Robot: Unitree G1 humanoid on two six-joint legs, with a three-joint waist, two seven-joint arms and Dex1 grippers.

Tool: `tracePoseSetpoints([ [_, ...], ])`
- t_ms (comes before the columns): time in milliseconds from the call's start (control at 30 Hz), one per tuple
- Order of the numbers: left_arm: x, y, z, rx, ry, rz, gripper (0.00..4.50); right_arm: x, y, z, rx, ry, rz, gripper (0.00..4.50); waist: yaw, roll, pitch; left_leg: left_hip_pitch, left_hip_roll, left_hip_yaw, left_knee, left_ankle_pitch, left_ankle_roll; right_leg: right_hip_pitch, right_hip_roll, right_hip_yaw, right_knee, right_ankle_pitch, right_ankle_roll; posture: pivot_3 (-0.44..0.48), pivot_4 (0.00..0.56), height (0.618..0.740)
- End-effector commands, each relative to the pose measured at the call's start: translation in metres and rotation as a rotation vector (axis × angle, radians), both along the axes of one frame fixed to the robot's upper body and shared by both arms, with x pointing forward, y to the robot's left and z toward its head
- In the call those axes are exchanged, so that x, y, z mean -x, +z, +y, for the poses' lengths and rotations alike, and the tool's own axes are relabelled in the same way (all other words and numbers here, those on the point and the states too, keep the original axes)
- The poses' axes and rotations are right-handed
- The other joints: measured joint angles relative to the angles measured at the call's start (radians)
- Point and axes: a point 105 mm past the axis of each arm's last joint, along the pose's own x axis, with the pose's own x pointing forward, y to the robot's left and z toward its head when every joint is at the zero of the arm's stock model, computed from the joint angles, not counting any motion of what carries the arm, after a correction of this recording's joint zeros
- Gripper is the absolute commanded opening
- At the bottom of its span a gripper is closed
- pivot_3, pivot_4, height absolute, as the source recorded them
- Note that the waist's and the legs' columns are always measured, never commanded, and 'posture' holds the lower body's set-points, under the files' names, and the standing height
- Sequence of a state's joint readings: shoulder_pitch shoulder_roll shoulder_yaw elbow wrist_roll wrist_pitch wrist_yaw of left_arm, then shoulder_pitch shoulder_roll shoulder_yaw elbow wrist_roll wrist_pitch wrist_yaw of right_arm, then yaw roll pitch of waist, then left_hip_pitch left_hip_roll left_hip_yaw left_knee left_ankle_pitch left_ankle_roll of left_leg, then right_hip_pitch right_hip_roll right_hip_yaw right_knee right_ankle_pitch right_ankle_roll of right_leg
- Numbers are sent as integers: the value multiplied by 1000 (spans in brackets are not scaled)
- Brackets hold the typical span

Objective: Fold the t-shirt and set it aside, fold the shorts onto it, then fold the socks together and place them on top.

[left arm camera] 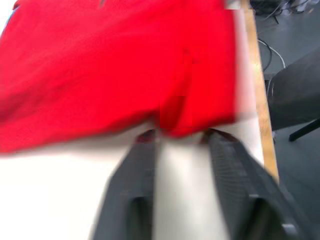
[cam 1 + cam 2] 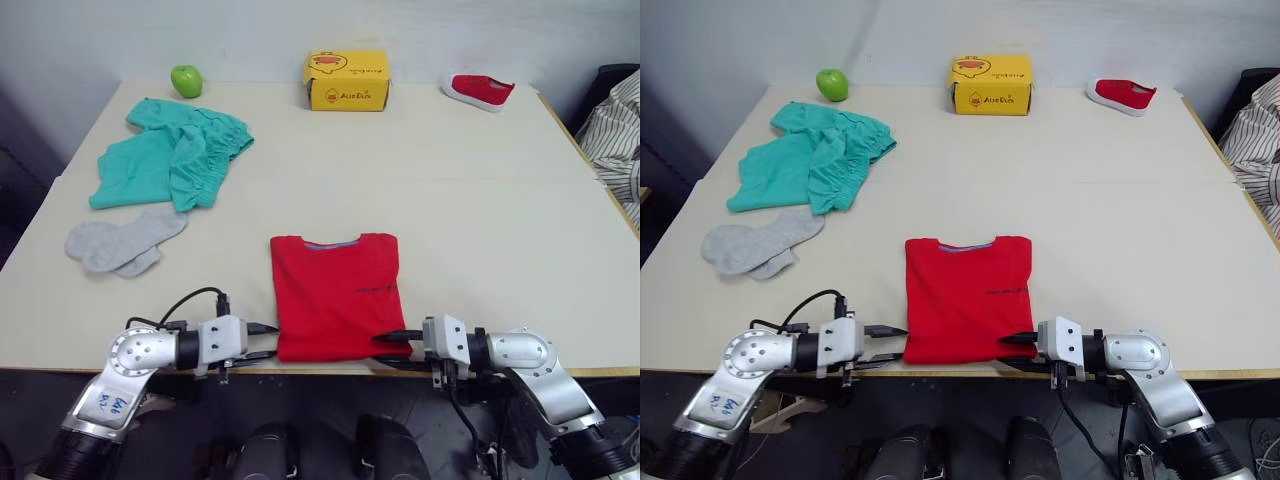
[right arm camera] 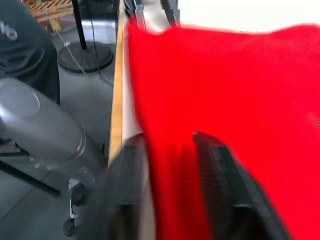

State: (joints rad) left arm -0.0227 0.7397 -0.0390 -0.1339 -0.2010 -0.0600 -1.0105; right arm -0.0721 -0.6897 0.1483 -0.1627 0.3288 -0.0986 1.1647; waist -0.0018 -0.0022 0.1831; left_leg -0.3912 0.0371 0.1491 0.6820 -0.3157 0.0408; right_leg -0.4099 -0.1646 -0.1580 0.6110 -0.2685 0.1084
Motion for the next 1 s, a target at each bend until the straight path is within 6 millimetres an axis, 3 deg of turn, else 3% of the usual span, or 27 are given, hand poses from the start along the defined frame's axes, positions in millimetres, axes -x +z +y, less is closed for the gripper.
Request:
tracePoseSetpoints([
  [33, 13, 26, 23, 134, 26, 132, 2300, 7, 40, -1, -86, 18, 30, 1997, -3, 0, 0, 0, 0, 0, 0, 0, 0, 0, 0, 0, 0, 0, 0, 0, 150, 740],
  [67, 20, 35, 27, 184, 12, 184, 2300, 8, 48, -1, -112, 24, 57, 1997, -5, 0, 0, 0, 1, 0, 0, 0, -1, 0, 0, 0, -1, 0, 0, 0, 150, 740],
  [133, 25, 51, 34, 252, -1, 230, 2336, 1, 65, 1, -183, 5, 95, 1533, -4, -1, 0, 0, 4, 0, 0, -1, -2, 0, 0, 0, -1, -1, -1, 0, 150, 740],
  [267, 0, 64, 20, 314, 9, 162, 1437, -26, 64, 11, -186, -38, 43, 337, 10, 0, 0, 0, 3, -1, 0, 0, -2, 0, 1, -1, 0, -1, -2, 0, 150, 740],
  [300, -9, 63, 7, 310, -11, 136, 1083, -34, 58, 16, -168, -43, 22, 3, 14, 0, 0, 0, 1, -1, 0, 0, -2, 0, 2, -1, 0, -1, -2, 0, 150, 740],
  [433, -45, 54, -45, 324, -21, 60, 25, -56, 30, 33, -76, -52, -33, 0, 23, 0, 0, 0, -6, 0, 0, 1, 1, 0, 2, 1, 3, 0, 0, 0, 150, 740],
  [600, -64, 32, -81, 278, -5, 37, 25, -81, 9, 37, -52, -122, -79, 0, 2, -1, -1, -4, -7, 2, 1, 2, 3, -1, 3, 1, 4, 1, 3, 0, 150, 740],
  [700, -70, 14, -82, 203, 47, 28, 25, -102, 8, 26, -78, -233, -93, 0, -12, -1, -1, -4, -6, 2, 0, 2, 3, -1, 4, 0, 2, 2, 3, 0, 150, 740],
  [833, -79, -5, -67, 179, 210, 127, 25, -136, 9, -4, -127, -448, -52, 0, -25, -1, -1, -2, -4, 1, 0, 4, 1, 1, 4, 0, 2, 2, 3, 0, 150, 740],
  [1000, -80, -4, -56, 218, 258, 126, 25, -169, 16, -38, -180, -671, -27, 0, -29, -1, -1, 2, -4, 1, 0, 5, 1, 3, 2, 1, 6, 1, 2, 0, 150, 740],
])
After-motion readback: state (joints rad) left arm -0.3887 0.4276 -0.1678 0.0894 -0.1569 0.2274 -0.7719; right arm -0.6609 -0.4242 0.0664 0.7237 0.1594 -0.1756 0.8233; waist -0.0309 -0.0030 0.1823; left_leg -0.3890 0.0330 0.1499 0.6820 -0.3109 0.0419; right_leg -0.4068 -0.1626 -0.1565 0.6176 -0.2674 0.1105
